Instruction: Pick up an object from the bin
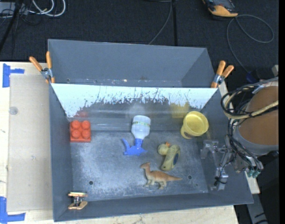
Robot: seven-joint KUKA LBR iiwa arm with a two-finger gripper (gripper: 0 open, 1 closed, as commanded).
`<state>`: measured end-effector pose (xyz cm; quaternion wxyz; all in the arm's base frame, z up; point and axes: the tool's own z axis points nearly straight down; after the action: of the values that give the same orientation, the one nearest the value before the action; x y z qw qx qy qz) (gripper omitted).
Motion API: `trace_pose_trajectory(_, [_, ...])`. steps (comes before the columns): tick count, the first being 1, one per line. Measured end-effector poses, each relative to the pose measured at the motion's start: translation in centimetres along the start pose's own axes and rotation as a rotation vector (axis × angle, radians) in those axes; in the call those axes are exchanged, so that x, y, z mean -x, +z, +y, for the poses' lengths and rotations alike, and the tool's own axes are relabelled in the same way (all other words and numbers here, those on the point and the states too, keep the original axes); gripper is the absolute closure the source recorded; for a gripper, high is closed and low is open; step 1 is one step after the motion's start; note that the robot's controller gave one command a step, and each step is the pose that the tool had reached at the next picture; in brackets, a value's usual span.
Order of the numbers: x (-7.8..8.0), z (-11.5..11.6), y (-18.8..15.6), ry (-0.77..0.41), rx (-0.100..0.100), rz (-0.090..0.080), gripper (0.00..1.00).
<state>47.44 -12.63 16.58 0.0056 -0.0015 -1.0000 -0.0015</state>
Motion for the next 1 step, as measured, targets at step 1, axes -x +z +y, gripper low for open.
trace_pose_trajectory(1, [0.18, 0.04, -0.43, -0.004, -0.002, -0.008, 0.00])
